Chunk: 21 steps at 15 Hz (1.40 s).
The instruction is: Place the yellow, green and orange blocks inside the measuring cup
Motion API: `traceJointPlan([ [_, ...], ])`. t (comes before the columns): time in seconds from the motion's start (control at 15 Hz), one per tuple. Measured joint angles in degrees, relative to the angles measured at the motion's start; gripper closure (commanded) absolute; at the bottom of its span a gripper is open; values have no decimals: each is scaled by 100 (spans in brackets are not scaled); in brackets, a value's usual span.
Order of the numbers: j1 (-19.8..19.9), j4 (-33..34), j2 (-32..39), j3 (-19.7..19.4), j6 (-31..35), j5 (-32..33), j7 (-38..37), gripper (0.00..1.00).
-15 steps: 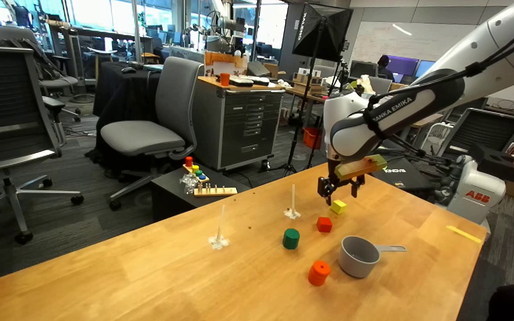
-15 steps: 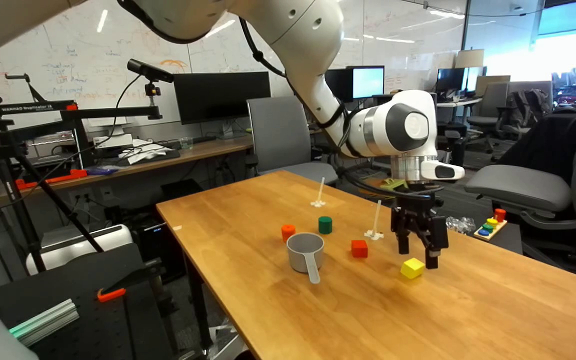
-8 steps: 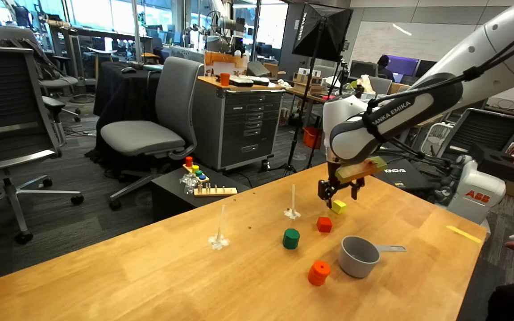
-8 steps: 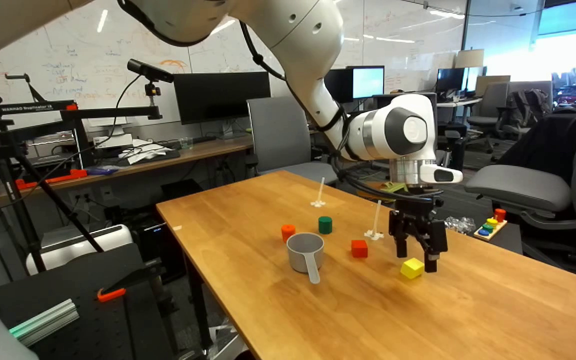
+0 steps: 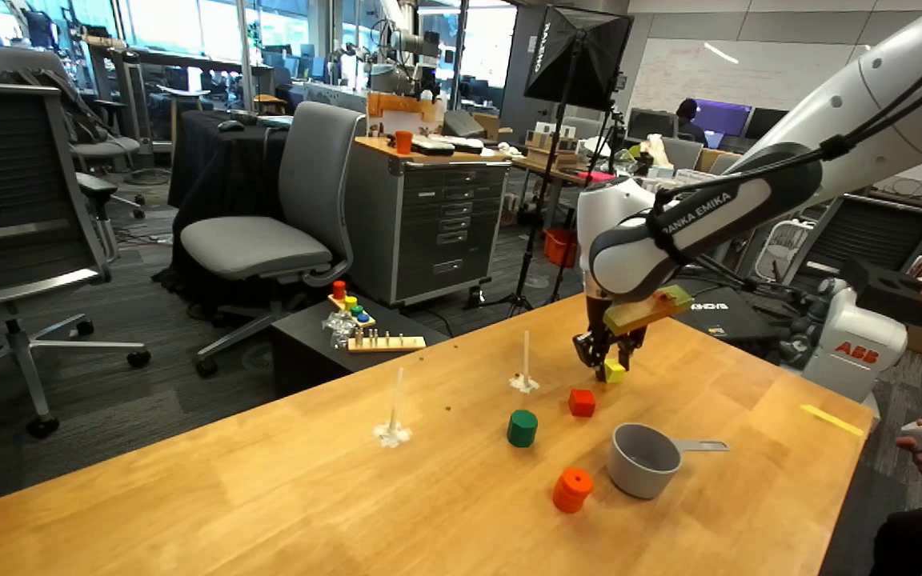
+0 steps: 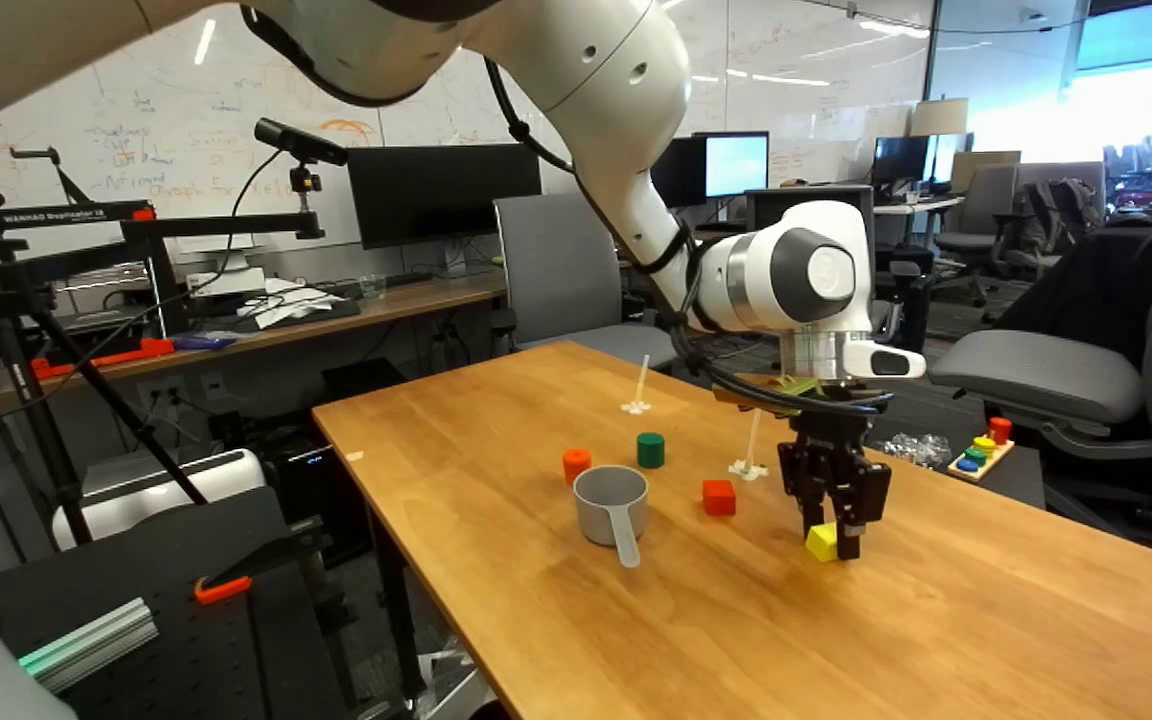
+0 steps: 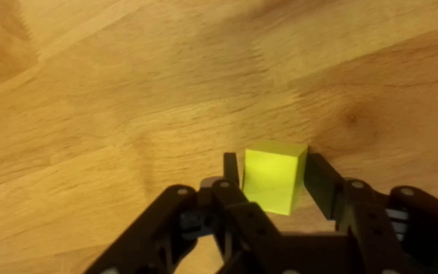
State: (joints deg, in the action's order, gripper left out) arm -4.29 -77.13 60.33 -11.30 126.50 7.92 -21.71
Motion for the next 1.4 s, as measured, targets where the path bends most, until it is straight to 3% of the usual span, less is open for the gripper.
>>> traceJointPlan([
  [0.4, 137, 179, 18, -22, -5, 0, 187, 92],
  [0.8, 256, 126, -304, -54, 103, 0, 187, 92],
  [1.4, -2, -843, -1517, -46, 221, 7, 92, 92],
])
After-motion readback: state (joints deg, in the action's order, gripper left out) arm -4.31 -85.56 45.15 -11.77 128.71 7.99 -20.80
